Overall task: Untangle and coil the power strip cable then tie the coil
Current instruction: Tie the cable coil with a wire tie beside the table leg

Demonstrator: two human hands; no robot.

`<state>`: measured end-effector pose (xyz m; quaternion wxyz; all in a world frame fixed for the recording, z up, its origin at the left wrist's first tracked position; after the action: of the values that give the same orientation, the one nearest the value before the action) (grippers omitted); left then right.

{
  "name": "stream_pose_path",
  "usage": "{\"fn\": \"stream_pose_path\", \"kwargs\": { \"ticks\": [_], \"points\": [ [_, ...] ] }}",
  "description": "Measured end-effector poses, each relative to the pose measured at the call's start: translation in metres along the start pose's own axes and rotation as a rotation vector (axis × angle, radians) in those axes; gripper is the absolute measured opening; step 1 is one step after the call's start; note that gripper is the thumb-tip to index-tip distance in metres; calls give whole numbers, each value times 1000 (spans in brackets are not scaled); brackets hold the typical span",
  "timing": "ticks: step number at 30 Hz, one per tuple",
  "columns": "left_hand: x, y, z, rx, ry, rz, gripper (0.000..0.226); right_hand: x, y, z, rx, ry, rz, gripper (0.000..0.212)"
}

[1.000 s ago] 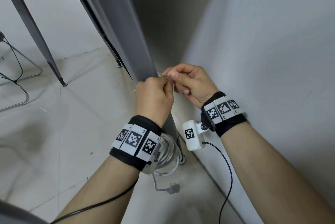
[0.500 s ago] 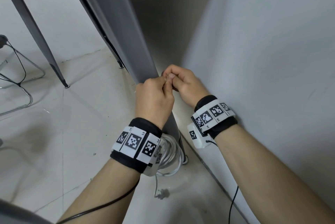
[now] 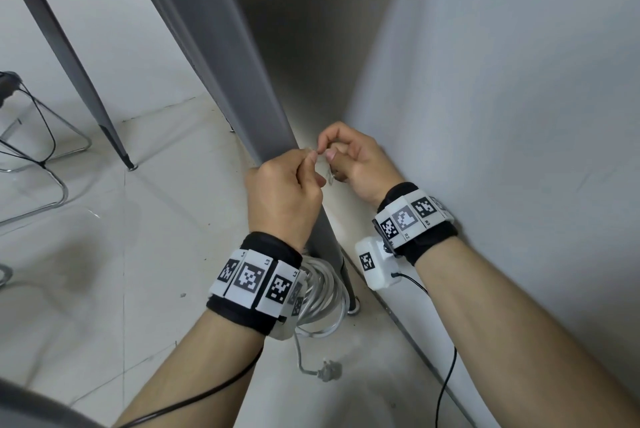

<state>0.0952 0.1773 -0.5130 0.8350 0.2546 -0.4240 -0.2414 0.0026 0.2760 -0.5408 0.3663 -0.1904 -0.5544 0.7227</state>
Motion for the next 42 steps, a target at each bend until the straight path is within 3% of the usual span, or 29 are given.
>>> {"fn": "stream_pose_path", "kwargs": {
  "ticks": [6, 20, 29, 35, 38, 42],
  "points": [
    [1, 0, 3, -22, -12, 13, 18, -1, 5, -2, 41, -38, 21, 8],
    [4, -8, 3, -48, 37, -30, 18, -18, 5, 4, 24, -42, 273, 18],
    [7, -8, 0, -23, 57, -19, 22, -11, -7, 5, 52, -88, 36, 26],
    [11, -4, -1, -60, 39, -50, 22, -11, -6, 3, 12, -83, 98, 19],
    [10, -4, -2, -103, 23, 17, 9, -13, -6, 5, -2, -80, 154, 8],
    [11, 1, -6, -104, 25, 174, 19, -11, -2, 8, -24, -64, 188, 21]
  ]
}}
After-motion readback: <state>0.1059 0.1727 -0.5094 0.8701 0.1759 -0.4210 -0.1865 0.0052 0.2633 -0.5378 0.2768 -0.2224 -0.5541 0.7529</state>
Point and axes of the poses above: each hand's wrist, its own z-axis towards the middle knuckle, its own x-axis out of the back of the hand, y = z × x, the point moved 3 cm from there along z, towards the middle knuckle, and after that the axes turned 12 degrees about -y, right-handed, at the moved point
